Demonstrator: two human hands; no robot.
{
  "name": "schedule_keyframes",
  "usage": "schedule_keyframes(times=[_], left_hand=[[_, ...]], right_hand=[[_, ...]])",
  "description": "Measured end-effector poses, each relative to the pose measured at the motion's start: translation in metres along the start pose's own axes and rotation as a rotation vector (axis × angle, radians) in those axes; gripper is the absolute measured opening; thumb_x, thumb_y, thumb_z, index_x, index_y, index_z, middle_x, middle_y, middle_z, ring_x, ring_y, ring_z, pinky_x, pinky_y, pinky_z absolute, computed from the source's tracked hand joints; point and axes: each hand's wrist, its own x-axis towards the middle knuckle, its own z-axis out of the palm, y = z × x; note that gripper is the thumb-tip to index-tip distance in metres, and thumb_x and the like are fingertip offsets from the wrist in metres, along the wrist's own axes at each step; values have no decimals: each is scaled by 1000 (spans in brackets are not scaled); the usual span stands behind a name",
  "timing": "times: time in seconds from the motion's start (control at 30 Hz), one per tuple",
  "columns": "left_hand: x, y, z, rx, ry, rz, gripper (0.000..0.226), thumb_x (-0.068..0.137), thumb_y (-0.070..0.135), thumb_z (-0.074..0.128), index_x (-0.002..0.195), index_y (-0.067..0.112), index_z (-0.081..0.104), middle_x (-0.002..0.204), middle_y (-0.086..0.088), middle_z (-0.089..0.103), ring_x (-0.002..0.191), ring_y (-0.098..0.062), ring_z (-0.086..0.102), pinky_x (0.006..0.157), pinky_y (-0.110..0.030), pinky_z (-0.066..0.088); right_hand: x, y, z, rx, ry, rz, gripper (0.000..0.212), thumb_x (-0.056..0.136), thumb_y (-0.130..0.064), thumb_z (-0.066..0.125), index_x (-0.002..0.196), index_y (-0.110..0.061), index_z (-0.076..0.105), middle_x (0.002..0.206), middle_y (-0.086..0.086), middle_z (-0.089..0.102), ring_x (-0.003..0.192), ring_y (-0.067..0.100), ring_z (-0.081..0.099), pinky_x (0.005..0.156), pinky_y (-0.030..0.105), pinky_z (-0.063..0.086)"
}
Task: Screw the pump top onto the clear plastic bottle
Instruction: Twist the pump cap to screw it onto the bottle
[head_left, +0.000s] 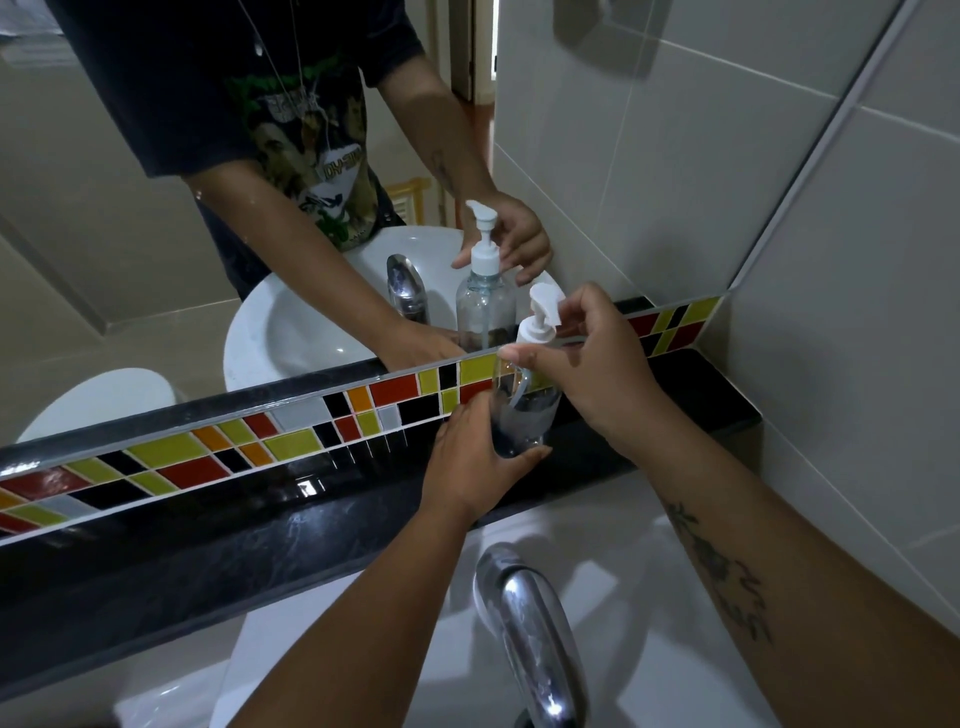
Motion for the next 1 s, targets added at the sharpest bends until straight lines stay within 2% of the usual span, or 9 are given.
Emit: schedule_keyframes(times=[0.17,0.3,0.4,0.47,0.53,0.67,0.8,0.93,1.0], left_hand=[[0,0,1,10,-5,-6,63,71,63,82,119,36,52,123,10,63,114,-15,60,95,-46,56],[1,2,1,9,0,1,61,73,59,86,117,34,52,122,9,63,113,-15,59,95,-44,55],[1,1,0,14,0,5,61,73,60,86,116,33,52,120,8,63,112,-16,59,95,-46,55],[0,0,0,13,3,11,62,73,59,85,118,33,53,122,9,64,113,-15,59,96,-45,54],[0,1,0,9,0,17,63,74,58,86,121,34,53,125,9,64,115,-14,59,98,-44,54],[0,1,0,5,-2,20,65,74,58,85,125,35,52,128,9,63,118,-14,58,100,-44,53],[0,1,0,21,-8,14,66,74,60,84,125,36,51,129,9,63,120,-15,57,101,-44,53],[1,0,0,26,-10,11,67,74,60,85,126,35,51,129,8,62,120,-15,57,101,-44,53],[0,0,0,27,-7,11,67,74,59,85,125,34,52,128,8,63,118,-15,57,100,-44,53]], right_hand=[[-5,2,-5,-4,-101,14,66,70,-30,81,126,-30,45,126,-14,51,109,-2,47,81,14,37],[-9,4,-7,14,-184,42,61,87,-30,66,141,-31,38,142,-12,46,127,2,39,97,20,33],[-9,1,-5,22,-143,48,44,91,-27,60,133,-29,49,129,-12,55,118,3,48,94,24,38],[-8,-1,-3,22,-105,48,31,88,-25,64,118,-28,55,109,-19,58,101,-2,53,88,22,42],[-6,-2,0,37,-64,59,27,83,-25,70,105,-26,54,99,-20,56,94,-3,52,81,21,45],[-2,-2,5,13,10,69,45,69,-30,81,100,-19,50,97,-12,57,87,-2,53,66,13,40],[-1,-2,-5,-21,-92,38,63,64,-33,84,117,-26,51,116,-11,55,104,0,49,72,6,37],[-4,-1,-12,2,-213,51,40,85,-34,65,123,-35,54,121,-18,56,109,-2,51,84,15,42],[-4,1,-10,-27,-199,59,37,89,-32,60,126,-34,54,126,-15,55,112,1,50,89,20,44]])
